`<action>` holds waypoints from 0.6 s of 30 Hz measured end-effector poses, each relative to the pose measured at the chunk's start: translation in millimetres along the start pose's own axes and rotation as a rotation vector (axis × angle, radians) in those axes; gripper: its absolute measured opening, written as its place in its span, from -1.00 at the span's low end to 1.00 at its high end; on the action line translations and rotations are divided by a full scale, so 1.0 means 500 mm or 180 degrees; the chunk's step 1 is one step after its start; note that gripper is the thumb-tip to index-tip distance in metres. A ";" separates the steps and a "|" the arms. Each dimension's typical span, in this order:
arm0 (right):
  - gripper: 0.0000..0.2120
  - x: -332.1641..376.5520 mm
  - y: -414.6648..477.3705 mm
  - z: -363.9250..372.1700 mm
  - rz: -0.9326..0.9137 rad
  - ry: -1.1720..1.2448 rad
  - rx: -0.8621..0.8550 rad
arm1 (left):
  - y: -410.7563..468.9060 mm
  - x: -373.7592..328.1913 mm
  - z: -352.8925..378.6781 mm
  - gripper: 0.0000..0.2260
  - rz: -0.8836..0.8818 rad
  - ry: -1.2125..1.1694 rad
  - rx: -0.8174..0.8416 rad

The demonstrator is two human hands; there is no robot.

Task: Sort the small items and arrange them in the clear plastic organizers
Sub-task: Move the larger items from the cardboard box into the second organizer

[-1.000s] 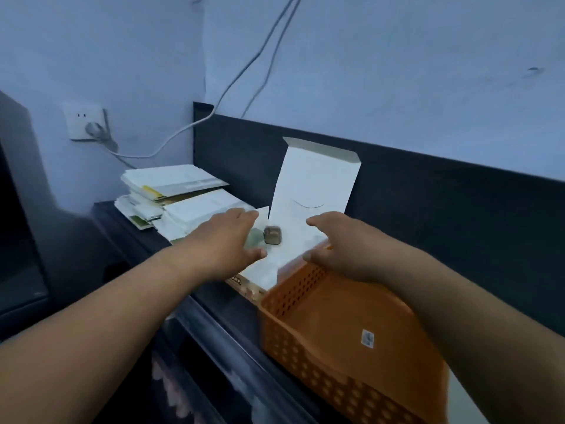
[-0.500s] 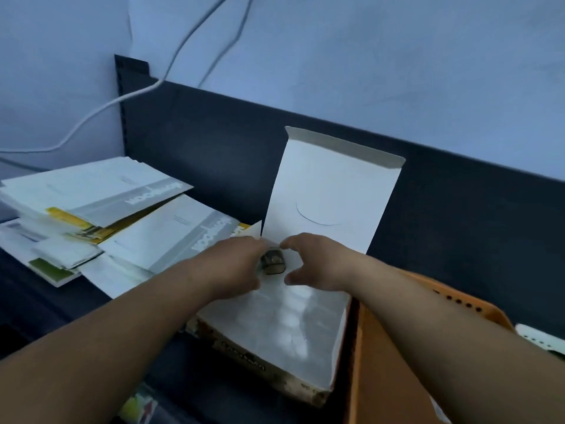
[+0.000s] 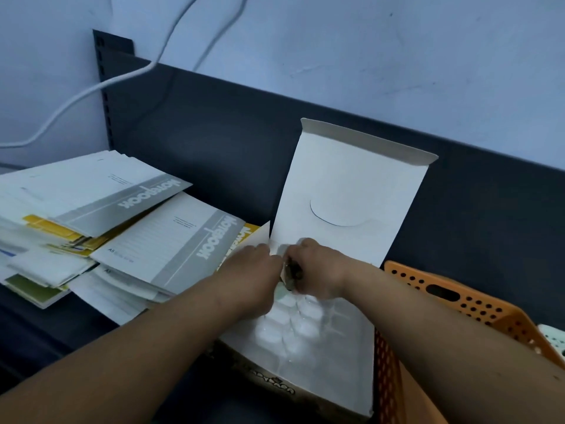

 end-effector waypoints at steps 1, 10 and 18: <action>-0.81 -0.005 -0.005 0.003 0.0024 0.0071 -0.0005 | 0.000 0.002 0.002 -0.79 -0.0040 -0.0114 0.0008; -0.48 -0.055 -0.116 -0.066 0.0182 0.1125 -0.0559 | -0.009 -0.009 -0.039 -0.51 -0.0025 -0.1800 -0.0375; -0.50 -0.118 -0.294 -0.121 0.0377 0.1753 -0.1023 | -0.036 -0.124 -0.119 -0.56 0.0395 -0.3468 -0.0612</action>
Point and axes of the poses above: each hand's wrist, its own y-axis towards the middle knuckle, its own z-axis out of the palm, x = y × z, the point moved 3 cm from there along y, towards the middle knuckle, and after that the axes turned 5 degrees about z, right-handed, at the moved point
